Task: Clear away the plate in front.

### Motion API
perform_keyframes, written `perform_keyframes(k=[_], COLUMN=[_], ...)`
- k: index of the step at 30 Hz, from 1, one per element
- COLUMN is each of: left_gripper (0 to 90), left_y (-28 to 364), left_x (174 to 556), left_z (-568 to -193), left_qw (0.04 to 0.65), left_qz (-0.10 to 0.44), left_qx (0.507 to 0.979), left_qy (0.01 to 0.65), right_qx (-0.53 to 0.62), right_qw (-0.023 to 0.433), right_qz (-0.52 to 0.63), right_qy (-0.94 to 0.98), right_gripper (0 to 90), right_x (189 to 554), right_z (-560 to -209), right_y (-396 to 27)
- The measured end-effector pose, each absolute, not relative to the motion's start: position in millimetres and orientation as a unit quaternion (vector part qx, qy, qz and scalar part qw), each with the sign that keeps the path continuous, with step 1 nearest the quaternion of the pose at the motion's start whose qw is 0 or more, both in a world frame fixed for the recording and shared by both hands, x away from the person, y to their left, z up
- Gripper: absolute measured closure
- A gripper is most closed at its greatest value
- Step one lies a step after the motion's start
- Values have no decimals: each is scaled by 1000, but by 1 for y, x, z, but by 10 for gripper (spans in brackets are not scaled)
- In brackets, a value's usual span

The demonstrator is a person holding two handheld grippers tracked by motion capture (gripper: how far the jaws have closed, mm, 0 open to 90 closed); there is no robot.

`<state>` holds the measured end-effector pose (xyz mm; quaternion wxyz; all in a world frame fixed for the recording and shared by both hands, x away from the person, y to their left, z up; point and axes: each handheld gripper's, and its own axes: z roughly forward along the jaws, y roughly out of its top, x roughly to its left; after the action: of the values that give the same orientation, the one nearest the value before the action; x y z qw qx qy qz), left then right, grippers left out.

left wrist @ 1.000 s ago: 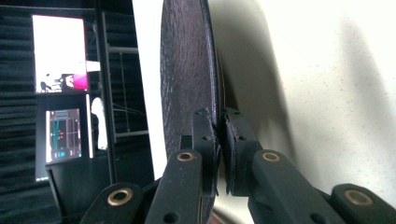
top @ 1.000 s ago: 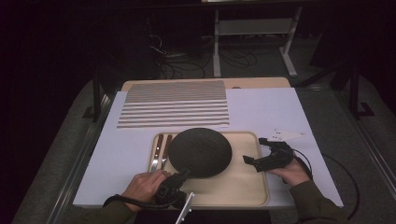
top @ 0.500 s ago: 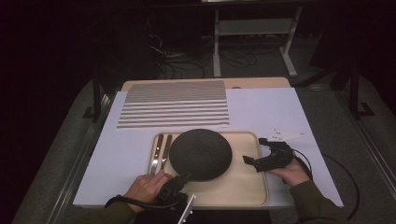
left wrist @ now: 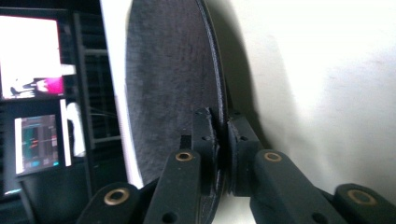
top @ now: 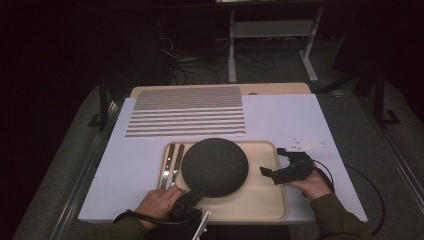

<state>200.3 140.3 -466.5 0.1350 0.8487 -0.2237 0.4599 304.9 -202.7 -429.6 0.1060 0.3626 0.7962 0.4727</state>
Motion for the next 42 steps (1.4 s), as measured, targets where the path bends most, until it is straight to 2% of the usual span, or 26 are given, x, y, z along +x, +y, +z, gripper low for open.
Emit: perform_keyframes(k=[3, 10, 21, 32, 42], left_gripper=[823, 719, 644, 625, 605], left_y=[141, 147, 164, 186, 204], left_x=[201, 203, 206, 209, 222], left_z=[-466, -460, -454, -449, -442], left_qw=[142, 152, 159, 143, 152], left_qz=[457, 455, 457, 470, 492], left_qx=[850, 847, 844, 845, 841], left_qy=[-222, -229, -230, -210, -167], right_qx=[364, 364, 365, 365, 364], right_qw=[105, 105, 106, 105, 103], right_qz=[473, 474, 471, 471, 471], right_qy=[795, 795, 796, 796, 797], right_gripper=[0, 0, 0, 0, 0], right_x=[305, 304, 304, 305, 307], right_z=[-429, -429, -429, -430, -431], right_y=[-203, -204, -203, -202, -200])
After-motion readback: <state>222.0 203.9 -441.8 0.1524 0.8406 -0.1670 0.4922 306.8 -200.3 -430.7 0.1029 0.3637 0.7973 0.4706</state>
